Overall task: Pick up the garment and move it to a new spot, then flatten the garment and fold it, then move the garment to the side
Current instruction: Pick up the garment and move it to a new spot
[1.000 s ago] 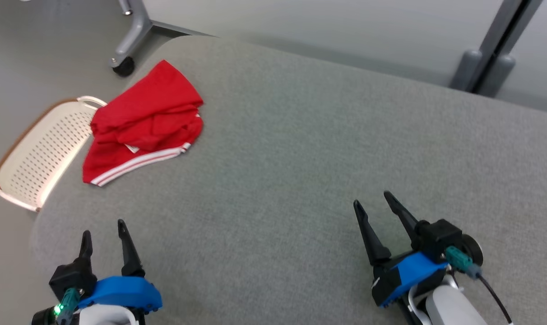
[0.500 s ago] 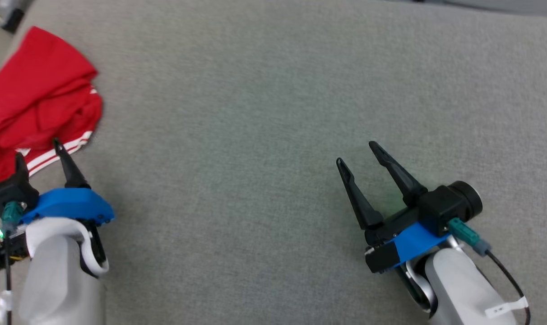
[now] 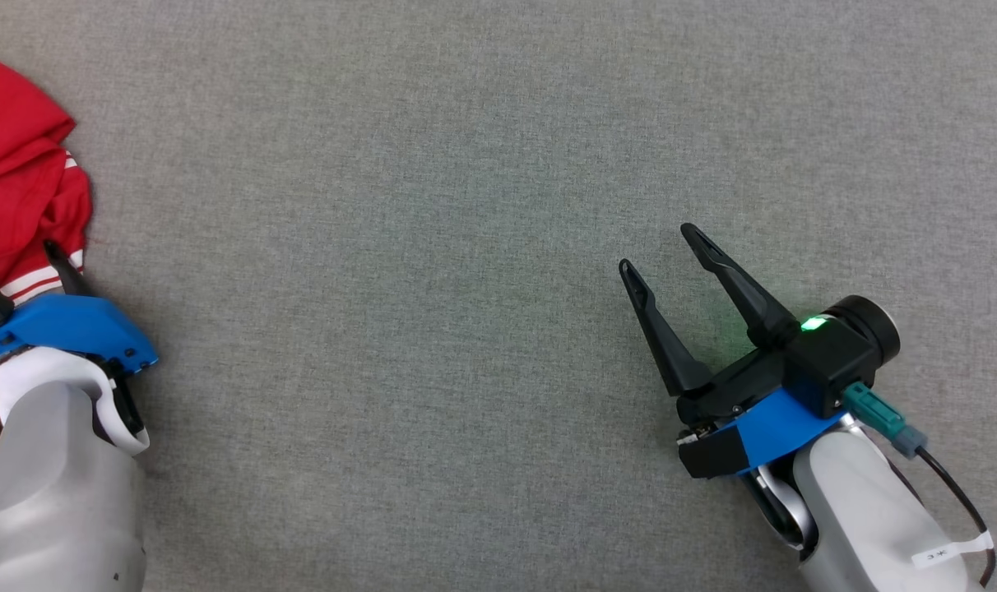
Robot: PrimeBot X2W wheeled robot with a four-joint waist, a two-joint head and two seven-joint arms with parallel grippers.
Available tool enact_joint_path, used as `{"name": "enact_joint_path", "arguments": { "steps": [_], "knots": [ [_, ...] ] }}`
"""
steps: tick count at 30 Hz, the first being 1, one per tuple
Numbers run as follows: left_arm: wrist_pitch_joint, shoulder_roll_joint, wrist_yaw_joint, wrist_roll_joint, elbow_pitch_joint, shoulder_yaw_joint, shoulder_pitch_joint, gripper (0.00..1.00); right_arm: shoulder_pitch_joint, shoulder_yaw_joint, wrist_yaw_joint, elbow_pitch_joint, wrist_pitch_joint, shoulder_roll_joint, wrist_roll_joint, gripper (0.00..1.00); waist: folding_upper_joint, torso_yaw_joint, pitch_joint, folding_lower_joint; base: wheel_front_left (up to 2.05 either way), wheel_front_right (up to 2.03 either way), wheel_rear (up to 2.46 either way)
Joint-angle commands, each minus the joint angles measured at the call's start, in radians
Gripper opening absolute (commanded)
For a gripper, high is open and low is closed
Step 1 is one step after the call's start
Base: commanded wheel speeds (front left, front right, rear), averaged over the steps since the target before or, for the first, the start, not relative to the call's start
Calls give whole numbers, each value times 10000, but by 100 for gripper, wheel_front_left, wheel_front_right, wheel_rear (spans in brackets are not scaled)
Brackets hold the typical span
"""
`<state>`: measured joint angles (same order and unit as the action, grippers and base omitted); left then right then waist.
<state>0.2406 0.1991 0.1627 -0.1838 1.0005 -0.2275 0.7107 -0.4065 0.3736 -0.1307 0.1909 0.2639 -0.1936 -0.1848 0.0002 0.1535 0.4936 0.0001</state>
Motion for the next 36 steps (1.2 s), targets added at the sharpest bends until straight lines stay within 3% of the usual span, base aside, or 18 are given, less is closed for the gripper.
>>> {"name": "enact_joint_path", "arguments": {
  "steps": [1, 2, 3, 11, 25, 30, 36],
  "knots": [
    [-14, 41, -29, -60, 189, 2, 136, 96, -91, -40, -1, -47, 5, -42, -52, 100, -2, 0, 2, -1, 0, 0, 0],
    [-61, 50, -112, -70, 386, 43, 211, 61, -84, -72, -1, -48, 5, -40, -48, 100, -2, 1, -2, -1, 0, 0, 0],
    [-71, 31, -195, -129, 556, 38, 288, 3, -66, -107, -1, -41, 5, -26, -51, 100, -2, 15, -16, -1, 0, 0, 0],
    [246, 14, -664, -58, 593, 249, 453, 0, 230, -354, -1, 192, 6, 153, -10, 100, -2, 250, -480, -1, 0, 0, 0],
    [256, -789, -1587, 998, -3261, 1520, -102, 0, 932, -993, -1, 653, 5, 831, 15, 100, -2, 944, -2018, -1, 0, 0, 0],
    [257, -1118, -1995, 1225, -4276, 2255, -144, 0, 1083, -1208, -1, 760, 4, 1079, 0, 100, -2, 747, -2453, -1, 0, 0, 0],
    [258, -1403, -2311, 1038, -4624, 3213, -239, 0, 1009, -1315, -1, 905, 6, 1243, 19, 100, -2, -72, -2728, -1, 0, 0, 0]
  ]
}}
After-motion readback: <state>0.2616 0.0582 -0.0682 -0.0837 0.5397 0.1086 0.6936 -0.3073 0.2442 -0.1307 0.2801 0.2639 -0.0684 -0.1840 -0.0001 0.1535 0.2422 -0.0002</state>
